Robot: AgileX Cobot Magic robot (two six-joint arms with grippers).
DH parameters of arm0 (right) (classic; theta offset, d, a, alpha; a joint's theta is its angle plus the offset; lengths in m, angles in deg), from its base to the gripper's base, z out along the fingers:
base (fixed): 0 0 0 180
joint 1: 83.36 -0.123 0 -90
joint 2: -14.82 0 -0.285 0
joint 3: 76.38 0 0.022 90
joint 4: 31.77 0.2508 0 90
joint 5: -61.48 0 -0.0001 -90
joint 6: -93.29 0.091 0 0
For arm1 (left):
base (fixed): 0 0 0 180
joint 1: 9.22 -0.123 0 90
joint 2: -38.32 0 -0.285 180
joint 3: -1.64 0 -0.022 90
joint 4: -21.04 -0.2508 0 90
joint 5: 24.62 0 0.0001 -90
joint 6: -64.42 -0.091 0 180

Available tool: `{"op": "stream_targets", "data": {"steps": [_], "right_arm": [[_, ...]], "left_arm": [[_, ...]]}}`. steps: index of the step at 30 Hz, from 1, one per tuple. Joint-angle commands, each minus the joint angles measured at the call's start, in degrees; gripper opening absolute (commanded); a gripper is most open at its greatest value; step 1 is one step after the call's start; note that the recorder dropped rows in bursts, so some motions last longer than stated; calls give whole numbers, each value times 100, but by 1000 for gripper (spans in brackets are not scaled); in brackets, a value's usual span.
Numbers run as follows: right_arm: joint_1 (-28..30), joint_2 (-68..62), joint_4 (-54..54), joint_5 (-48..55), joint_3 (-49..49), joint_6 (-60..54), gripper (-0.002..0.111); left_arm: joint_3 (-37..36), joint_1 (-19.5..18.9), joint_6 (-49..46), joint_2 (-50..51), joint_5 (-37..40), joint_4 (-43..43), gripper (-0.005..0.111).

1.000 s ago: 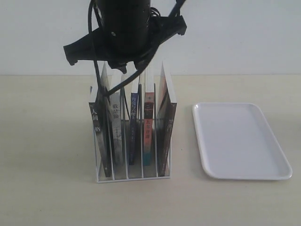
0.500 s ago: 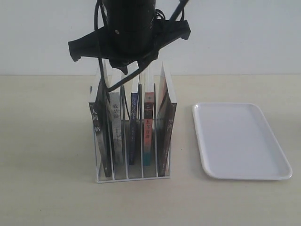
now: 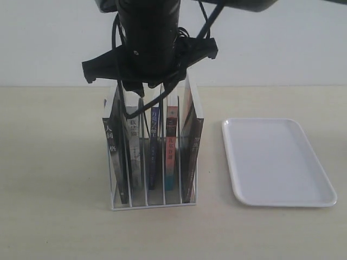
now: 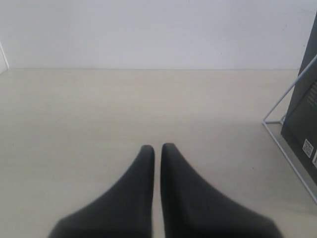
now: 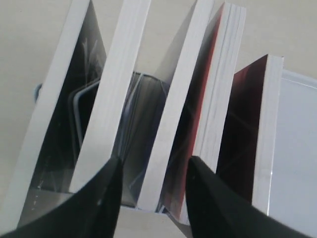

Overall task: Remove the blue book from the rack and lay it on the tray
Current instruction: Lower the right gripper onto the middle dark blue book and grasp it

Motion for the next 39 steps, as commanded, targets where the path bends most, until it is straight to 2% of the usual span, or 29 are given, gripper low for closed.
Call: {"op": "stream_targets", "data": {"steps": [1,39], "right_arm": [[68,32,-36,-101,-42,67,40],[68,-488,-53,-129,-42,275,40]], "left_arm": [[-18,-1,13,-20,-23,-7,4],[-18,-1,13,-20,-23,-7,4]]}}
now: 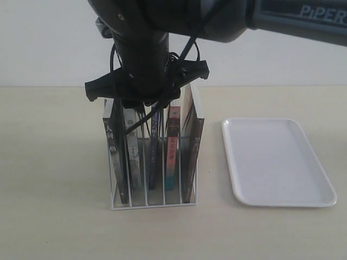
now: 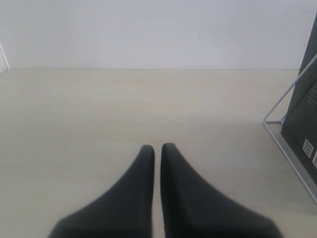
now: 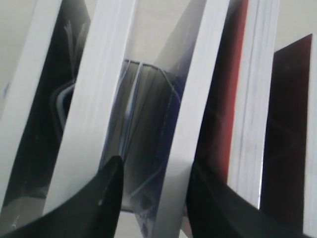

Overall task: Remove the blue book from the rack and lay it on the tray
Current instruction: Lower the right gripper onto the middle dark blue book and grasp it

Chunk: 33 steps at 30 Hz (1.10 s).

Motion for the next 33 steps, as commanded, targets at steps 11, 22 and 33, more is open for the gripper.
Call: {"op": "stream_targets", "data": {"steps": [11,22,33], "right_arm": [[127,-36,140,-47,-29,-39,40],[149,-36,251,-130,-29,-63,40],[149,-277,98,-40,-29,-56,15]], "left_arm": [[-18,-1,13,-20,-23,-7,4],[-18,-1,13,-20,-23,-7,4],[-18,-1,13,-20,-23,-7,4]]}}
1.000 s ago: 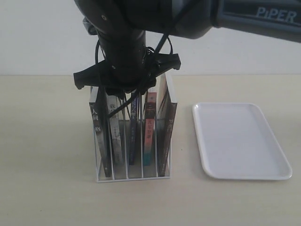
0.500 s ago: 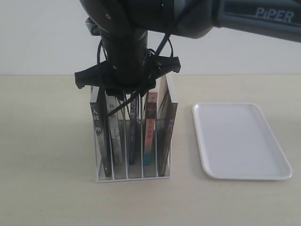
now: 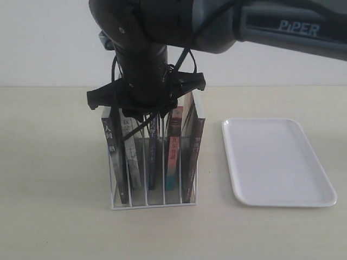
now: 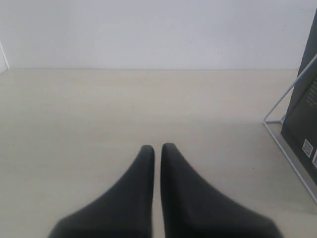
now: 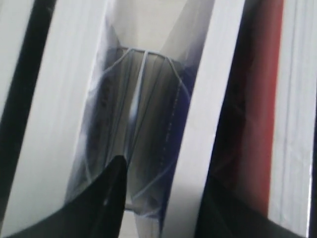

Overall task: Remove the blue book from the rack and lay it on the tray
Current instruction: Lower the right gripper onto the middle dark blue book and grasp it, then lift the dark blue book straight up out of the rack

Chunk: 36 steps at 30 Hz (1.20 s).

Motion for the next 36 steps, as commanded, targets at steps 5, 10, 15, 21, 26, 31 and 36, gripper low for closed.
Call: {"op": "stream_targets", "data": {"steps": [5,10,15,21,26,31,36], "right_arm": [[20,5,-277,93,-18,-74,0],[20,351,-418,80,-18,-49,0],[20,774,-558,56,-18,-50,0],[20,1129,-558,46,-18,-194,0],[20,1448,-558,129,-18,-458,0],[20,1801,-478,186,-18,-607,0],[20,2169,-309,186,-18,-770,0]], "left_arm": [[-18,-1,13,-20,-23,-7,4],[-18,-1,13,-20,-23,-7,4],[-18,-1,13,-20,-23,-7,4],[-18,-1,13,-20,-23,-7,4],[-18,-1,13,-20,-23,-7,4],[-18,-1,13,-20,-23,-7,4],[-18,-1,13,-20,-23,-7,4]]}}
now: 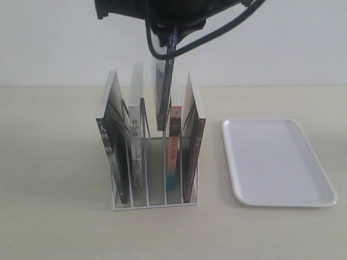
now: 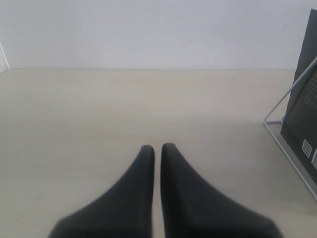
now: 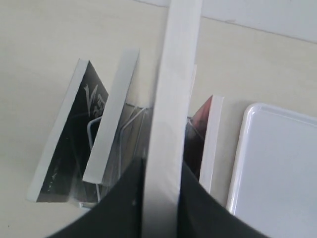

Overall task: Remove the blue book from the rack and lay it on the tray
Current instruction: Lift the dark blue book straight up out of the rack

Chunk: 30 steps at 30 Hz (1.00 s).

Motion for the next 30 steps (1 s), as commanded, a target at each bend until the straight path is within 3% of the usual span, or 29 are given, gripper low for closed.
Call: {"op": "stream_targets", "data": {"steps": [1,30], "right_arm": [[20,437,-57,-21,26,-220,0],[20,2049,676,336,510,-1646,0]], "left_arm": [[-18,-1,13,-20,-23,-7,4],[-18,-1,13,-20,-23,-7,4]]}}
